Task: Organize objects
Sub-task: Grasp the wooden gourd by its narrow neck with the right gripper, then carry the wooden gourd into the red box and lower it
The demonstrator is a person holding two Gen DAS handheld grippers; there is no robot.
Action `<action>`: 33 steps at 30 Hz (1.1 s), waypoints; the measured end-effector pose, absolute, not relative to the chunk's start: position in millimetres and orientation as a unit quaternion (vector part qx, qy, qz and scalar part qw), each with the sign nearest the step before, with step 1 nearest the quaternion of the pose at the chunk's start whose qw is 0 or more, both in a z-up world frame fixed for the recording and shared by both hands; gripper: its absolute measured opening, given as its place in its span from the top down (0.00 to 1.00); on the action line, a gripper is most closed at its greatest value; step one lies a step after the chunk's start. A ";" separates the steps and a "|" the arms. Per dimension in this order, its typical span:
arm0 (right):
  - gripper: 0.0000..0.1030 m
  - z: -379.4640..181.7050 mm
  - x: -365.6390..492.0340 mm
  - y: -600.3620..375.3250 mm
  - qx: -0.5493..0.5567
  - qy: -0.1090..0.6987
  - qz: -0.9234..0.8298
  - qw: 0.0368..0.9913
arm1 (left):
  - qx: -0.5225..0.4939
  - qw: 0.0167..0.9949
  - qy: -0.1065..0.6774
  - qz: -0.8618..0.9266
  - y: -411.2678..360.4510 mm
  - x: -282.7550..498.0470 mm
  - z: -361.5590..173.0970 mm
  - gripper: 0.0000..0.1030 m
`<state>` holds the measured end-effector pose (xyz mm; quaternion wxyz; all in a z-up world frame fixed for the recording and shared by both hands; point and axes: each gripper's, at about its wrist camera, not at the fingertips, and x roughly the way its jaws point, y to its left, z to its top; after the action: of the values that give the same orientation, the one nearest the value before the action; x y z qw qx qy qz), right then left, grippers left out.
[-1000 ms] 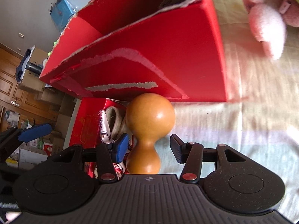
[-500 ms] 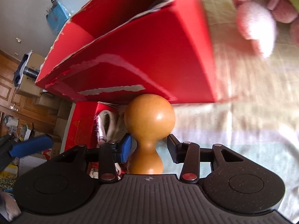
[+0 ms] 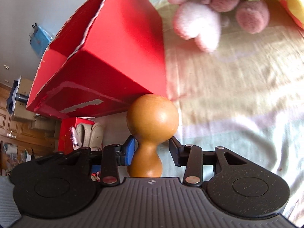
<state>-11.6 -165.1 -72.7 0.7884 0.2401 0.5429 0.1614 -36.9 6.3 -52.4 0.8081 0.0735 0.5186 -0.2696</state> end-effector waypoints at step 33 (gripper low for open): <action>0.70 15.5 -33.8 -190.2 0.281 0.430 0.165 0.842 | 0.054 0.826 0.413 -0.379 -5.1 -29.1 19.5 0.54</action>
<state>-33.8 -190.2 15.5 0.8419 0.2813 0.4299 0.1653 -29.1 -5.1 19.5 0.8262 0.0537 0.4132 -0.3792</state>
